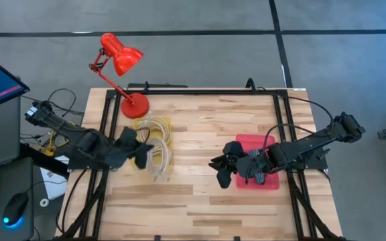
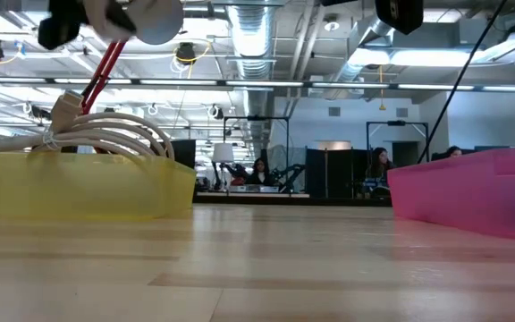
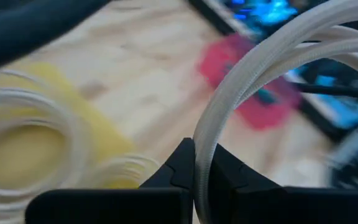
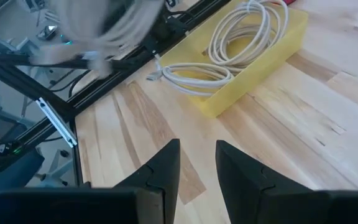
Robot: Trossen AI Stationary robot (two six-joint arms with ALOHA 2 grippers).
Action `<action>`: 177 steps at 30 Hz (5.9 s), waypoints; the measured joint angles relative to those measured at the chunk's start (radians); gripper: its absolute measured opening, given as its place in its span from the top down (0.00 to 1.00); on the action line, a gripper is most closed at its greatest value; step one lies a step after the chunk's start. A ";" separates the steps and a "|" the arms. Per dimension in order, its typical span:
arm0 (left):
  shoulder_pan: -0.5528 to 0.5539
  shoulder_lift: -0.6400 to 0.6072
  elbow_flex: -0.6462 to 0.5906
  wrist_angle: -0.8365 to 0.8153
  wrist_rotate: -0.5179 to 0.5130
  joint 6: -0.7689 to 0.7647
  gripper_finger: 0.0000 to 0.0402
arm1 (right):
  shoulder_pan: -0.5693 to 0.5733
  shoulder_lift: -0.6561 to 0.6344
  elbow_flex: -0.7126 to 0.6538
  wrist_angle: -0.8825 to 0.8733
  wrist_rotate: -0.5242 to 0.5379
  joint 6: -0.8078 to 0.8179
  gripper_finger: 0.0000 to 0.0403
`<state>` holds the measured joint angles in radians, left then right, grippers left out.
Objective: Pick & Place USB Port
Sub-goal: Put the brown HDMI cable into the yellow bin, then return to Home Position
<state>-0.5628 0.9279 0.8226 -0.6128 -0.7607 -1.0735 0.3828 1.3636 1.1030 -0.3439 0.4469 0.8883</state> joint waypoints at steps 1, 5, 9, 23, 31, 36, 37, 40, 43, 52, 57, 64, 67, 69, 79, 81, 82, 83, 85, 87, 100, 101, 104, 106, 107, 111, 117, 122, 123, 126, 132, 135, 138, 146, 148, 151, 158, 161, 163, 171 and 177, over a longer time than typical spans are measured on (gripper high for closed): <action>0.031 0.001 0.000 -0.031 0.000 0.002 0.96 | 0.000 0.000 0.000 0.000 0.000 -0.001 0.76; 0.153 0.009 0.000 -0.148 0.003 0.001 0.96 | 0.000 0.000 0.000 0.000 0.000 0.000 0.76; 0.263 0.009 0.000 -0.232 0.031 0.001 0.96 | 0.002 0.000 0.000 0.000 0.000 0.000 0.76; 0.458 0.124 -0.001 -0.400 0.089 0.010 0.96 | 0.002 0.000 0.000 -0.024 0.000 0.001 0.76; 0.499 0.213 -0.124 -0.385 0.166 -0.010 0.96 | 0.003 0.000 0.000 -0.023 0.000 0.002 0.76; 0.499 0.202 -0.202 -0.333 0.196 -0.071 0.95 | 0.003 0.000 0.000 -0.023 0.000 0.002 0.76; 0.499 0.202 -0.208 -0.328 0.199 -0.081 0.94 | 0.003 0.000 0.000 -0.023 -0.001 0.002 0.76; 0.499 0.199 -0.215 -0.326 0.203 -0.088 0.88 | 0.003 0.000 0.000 -0.023 0.000 0.002 0.76; 0.498 0.197 -0.215 -0.320 0.200 -0.087 0.81 | 0.003 0.000 0.000 -0.022 -0.001 0.002 0.76; 0.498 0.137 -0.215 -0.262 0.208 -0.076 0.60 | 0.003 0.000 0.000 -0.012 -0.001 -0.002 0.76; 0.483 0.054 -0.215 -0.142 0.215 0.064 0.60 | 0.003 -0.003 0.001 -0.012 -0.001 -0.015 0.76; 0.459 -0.081 -0.215 -0.023 0.218 0.218 0.68 | 0.000 -0.003 0.001 0.009 -0.002 -0.062 0.76; 0.460 -0.134 -0.215 -0.024 0.221 0.255 0.71 | 0.000 -0.003 0.001 0.029 -0.002 -0.099 0.76; 0.460 -0.158 -0.214 -0.023 0.223 0.275 0.72 | 0.000 -0.003 0.001 0.045 -0.001 -0.115 0.76; 0.460 -0.206 -0.214 -0.005 0.289 0.329 0.72 | -0.013 -0.003 0.001 0.048 -0.002 -0.121 0.76; 0.460 -0.207 -0.214 0.013 0.330 0.362 0.73 | -0.013 -0.003 0.001 0.055 -0.002 -0.121 0.76; 0.460 -0.208 -0.214 0.035 0.354 0.384 0.73 | -0.013 -0.003 0.001 0.064 -0.003 -0.125 0.76; 0.460 -0.208 -0.214 0.063 0.374 0.406 0.74 | -0.013 -0.003 0.001 0.075 -0.004 -0.135 0.76; 0.460 -0.208 -0.214 0.105 0.404 0.444 0.76 | -0.013 -0.004 0.001 0.110 -0.003 -0.164 0.76; 0.459 -0.208 -0.214 0.162 0.426 0.483 0.78 | -0.013 -0.004 0.001 0.145 -0.003 -0.202 0.76; 0.417 -0.219 -0.214 0.383 0.475 0.667 0.93 | -0.040 -0.077 0.001 0.225 -0.001 -0.424 0.89; 0.418 -0.222 -0.214 0.392 0.475 0.675 0.94 | -0.044 -0.096 0.001 0.220 -0.001 -0.454 0.91; 0.418 -0.233 -0.214 0.429 0.474 0.698 0.98 | -0.059 -0.163 0.001 0.179 -0.001 -0.524 0.98; 0.418 -0.238 -0.214 0.464 0.474 0.719 0.99 | -0.068 -0.205 0.001 0.141 -0.001 -0.552 0.99; 0.417 -0.237 -0.214 0.501 0.474 0.732 0.99 | -0.072 -0.230 0.002 0.117 -0.002 -0.556 0.99; 0.418 -0.238 -0.214 0.605 0.474 0.808 0.99 | -0.072 -0.328 0.002 -0.020 -0.003 -0.559 1.00; 0.418 -0.237 -0.214 0.689 0.425 0.834 0.99 | -0.040 -0.460 0.001 -0.172 0.007 -0.579 1.00; 0.418 -0.237 -0.214 0.813 0.424 0.924 0.99 | -0.022 -0.530 0.001 -0.215 0.061 -0.643 1.00; 0.418 -0.238 -0.214 0.828 0.424 0.942 0.99 | -0.016 -0.542 0.001 -0.216 0.078 -0.661 1.00; 0.418 -0.239 -0.214 0.838 0.424 0.966 0.99 | -0.009 -0.578 0.001 -0.230 0.104 -0.681 1.00; 0.416 -0.247 -0.214 0.838 0.424 0.986 0.99 | -0.008 -0.623 0.001 -0.234 0.104 -0.681 1.00; 0.407 -0.264 -0.214 0.836 0.424 1.010 0.99 | 0.004 -0.650 0.000 -0.237 0.104 -0.680 1.00; 0.384 -0.291 -0.214 0.836 0.424 1.039 0.99 | 0.012 -0.667 0.000 -0.239 0.116 -0.678 1.00; 0.301 -0.375 -0.214 0.822 0.405 1.072 0.99 | 0.062 -0.735 -0.112 -0.228 0.187 -0.589 1.00; 0.276 -0.391 -0.214 0.807 0.380 1.094 0.99 | 0.078 -0.763 -0.157 -0.202 0.186 -0.576 1.00; 0.238 -0.418 -0.214 0.779 0.305 1.126 0.99 | 0.102 -0.808 -0.222 -0.133 0.186 -0.574 1.00; 0.185 -0.451 -0.214 0.735 0.257 1.135 0.99 | 0.150 -0.928 -0.335 -0.052 0.180 -0.580 1.00; 0.176 -0.457 -0.214 0.712 0.256 1.147 0.99 | 0.179 -0.979 -0.384 0.009 0.171 -0.629 1.00; 0.176 -0.458 -0.214 0.707 0.256 1.143 0.99 | 0.197 -1.015 -0.425 0.074 0.147 -0.683 1.00; 0.177 -0.457 -0.214 0.716 0.293 1.093 0.99 | 0.247 -1.079 -0.503 0.274 0.074 -0.774 1.00; 0.177 -0.449 -0.214 0.736 0.313 1.085 0.99 | 0.253 -1.042 -0.503 0.357 0.139 -0.869 1.00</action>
<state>-0.3862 0.4792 0.6083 0.1232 -0.4479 0.0111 0.6357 0.3216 0.6003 0.0129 0.5855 0.0195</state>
